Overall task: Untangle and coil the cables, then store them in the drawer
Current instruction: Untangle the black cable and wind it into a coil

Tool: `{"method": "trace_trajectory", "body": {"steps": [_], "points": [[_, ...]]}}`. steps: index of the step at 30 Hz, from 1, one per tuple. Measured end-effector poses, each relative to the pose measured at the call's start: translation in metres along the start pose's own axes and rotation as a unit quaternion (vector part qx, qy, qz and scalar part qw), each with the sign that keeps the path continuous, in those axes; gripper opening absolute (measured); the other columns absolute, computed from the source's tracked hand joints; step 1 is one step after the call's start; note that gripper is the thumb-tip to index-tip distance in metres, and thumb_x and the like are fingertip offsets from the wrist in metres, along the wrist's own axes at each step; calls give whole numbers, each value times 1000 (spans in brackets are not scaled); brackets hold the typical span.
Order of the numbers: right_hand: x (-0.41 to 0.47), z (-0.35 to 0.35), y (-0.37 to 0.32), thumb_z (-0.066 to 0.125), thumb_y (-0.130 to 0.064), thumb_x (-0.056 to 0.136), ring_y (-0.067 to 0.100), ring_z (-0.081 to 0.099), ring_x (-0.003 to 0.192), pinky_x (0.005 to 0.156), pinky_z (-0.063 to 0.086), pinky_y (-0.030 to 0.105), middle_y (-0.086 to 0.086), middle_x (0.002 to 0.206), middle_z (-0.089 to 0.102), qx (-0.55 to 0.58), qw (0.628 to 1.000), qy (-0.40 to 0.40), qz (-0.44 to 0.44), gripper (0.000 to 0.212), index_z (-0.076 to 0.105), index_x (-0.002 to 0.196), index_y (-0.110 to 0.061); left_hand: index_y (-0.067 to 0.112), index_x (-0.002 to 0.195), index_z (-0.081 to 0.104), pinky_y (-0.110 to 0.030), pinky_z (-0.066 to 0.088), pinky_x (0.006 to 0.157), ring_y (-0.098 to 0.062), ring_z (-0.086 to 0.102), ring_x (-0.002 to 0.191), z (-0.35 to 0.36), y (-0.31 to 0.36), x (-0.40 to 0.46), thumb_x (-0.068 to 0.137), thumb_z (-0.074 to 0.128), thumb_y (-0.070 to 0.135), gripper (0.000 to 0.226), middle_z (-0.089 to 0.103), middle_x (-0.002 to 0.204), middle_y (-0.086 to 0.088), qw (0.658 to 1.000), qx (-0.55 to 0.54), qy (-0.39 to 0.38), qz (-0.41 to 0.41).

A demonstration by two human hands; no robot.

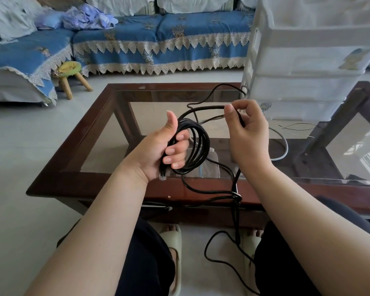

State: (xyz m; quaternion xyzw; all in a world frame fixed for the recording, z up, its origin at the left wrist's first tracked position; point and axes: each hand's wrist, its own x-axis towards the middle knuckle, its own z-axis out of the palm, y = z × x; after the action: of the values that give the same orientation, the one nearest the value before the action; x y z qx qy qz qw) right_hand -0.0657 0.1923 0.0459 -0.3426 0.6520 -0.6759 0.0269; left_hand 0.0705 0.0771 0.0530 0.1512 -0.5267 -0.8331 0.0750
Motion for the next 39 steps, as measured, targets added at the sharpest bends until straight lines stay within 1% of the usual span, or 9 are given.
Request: {"method": "trace_trajectory", "body": {"steps": [10,17,21,23,26,29,32,36,39], "points": [[3,-2,9,48,-32,98,17,30,51,47,26,28,1,58,35,37,998,33,29,16,47,81,-31,19,62,38,-20,31,39,-5,25,34,2,0,3,94,46,52,46,26,43,8,993,109,25,29],[8,9,27,39,-36,100,9,47,57,53,35,24,-10,63,49,-150,967,-137,152,27,57,90,-20,19,68,46,-16,25,33,0,23,32,-4,-1,1,92,53,48,38,28,42,12,999,3,6,44],[1,18,26,34,-34,102,7,45,58,50,34,20,-8,65,50,-178,962,-146,144,31,54,84,-20,14,76,64,-15,26,33,0,26,31,-6,0,0,86,69,33,22,32,42,12,998,12,-9,60],[1,20,28,32,-36,102,10,44,54,51,34,25,-5,63,49,-151,961,-147,177,33,53,80,-21,13,78,64,-15,25,33,-1,24,31,-5,1,2,93,57,27,23,30,42,11,997,2,28,69],[-7,20,28,31,-39,102,11,35,43,42,31,23,-3,56,40,-7,943,-188,274,35,53,89,-14,15,73,51,-16,22,34,-2,21,33,-5,4,7,100,46,35,33,28,44,11,986,-69,118,91],[-26,24,23,36,-30,103,10,33,41,39,31,22,-3,53,33,136,911,-240,306,29,52,90,-11,18,67,46,-17,23,34,-3,22,35,-15,9,9,100,45,41,41,29,46,11,949,-171,236,121],[-47,32,21,42,-18,102,12,41,46,47,40,24,-2,54,41,219,872,-302,317,17,55,98,-9,20,62,45,-18,23,38,-5,21,38,-26,16,9,100,44,45,46,28,47,9,908,-214,327,148],[-64,39,25,51,-16,98,14,53,48,55,51,27,0,60,56,150,878,-313,328,16,47,112,-10,18,60,39,-18,26,38,-6,22,37,-41,18,4,101,44,41,48,26,48,9,857,-294,381,183],[-59,36,26,55,-27,95,12,57,49,55,51,28,-2,70,62,-84,922,-292,242,16,47,108,-24,16,58,38,-18,29,40,-8,24,37,-45,15,0,101,44,39,49,28,46,8,833,-320,406,194]]}}
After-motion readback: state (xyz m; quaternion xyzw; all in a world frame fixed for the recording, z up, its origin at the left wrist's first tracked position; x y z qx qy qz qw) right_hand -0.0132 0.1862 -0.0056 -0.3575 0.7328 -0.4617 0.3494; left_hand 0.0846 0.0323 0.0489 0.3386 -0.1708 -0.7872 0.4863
